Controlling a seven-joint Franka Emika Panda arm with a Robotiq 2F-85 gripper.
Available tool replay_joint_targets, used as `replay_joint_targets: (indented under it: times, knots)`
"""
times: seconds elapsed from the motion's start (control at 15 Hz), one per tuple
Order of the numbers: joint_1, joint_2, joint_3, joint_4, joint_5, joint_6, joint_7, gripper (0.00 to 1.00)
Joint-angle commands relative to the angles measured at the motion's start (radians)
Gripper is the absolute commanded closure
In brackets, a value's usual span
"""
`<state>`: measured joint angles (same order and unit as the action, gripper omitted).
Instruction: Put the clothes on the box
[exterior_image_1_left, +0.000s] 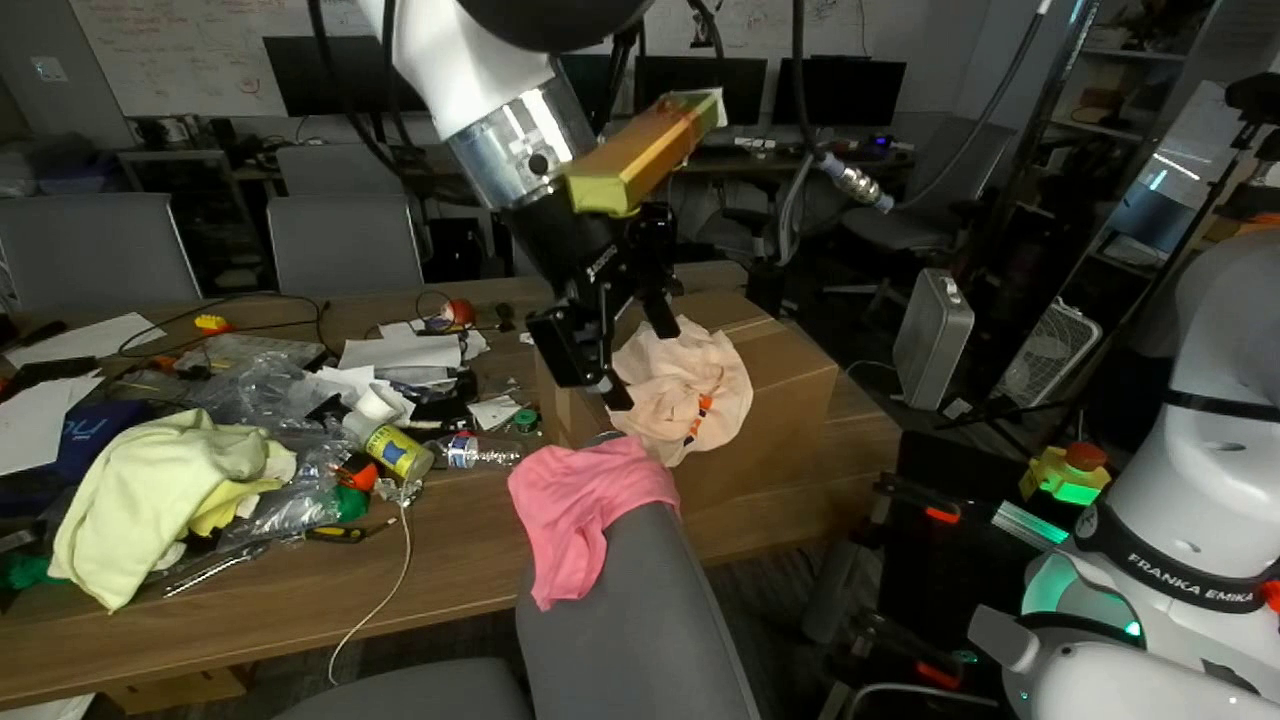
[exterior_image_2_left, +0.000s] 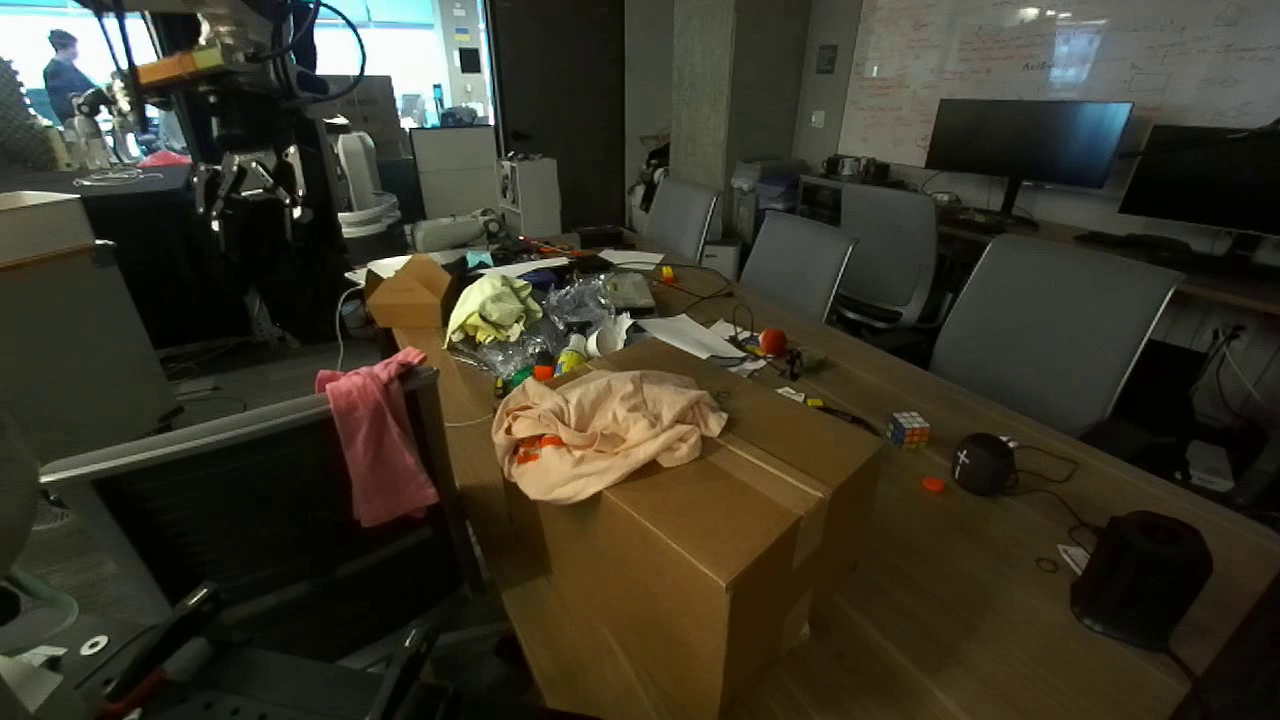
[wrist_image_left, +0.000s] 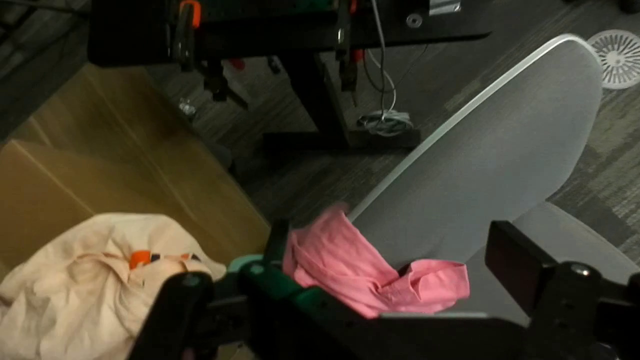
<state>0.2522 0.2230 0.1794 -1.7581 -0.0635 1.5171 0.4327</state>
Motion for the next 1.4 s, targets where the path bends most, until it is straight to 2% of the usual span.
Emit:
replay_joint_targets:
  times: [0.0, 0.2, 0.47, 0.8, 1.33]
  knots:
    - [0.021, 0.024, -0.002, -0.018, -0.09, 0.146, -0.037, 0.0]
    - [0.007, 0.061, -0.014, -0.02, -0.081, 0.23, -0.063, 0.0]
    - [-0.022, 0.114, -0.038, -0.021, -0.044, 0.284, -0.098, 0.0]
    - [-0.045, 0.197, -0.073, -0.001, -0.033, 0.31, -0.088, 0.0]
    - [-0.057, 0.283, -0.089, 0.008, 0.046, 0.341, -0.085, 0.0]
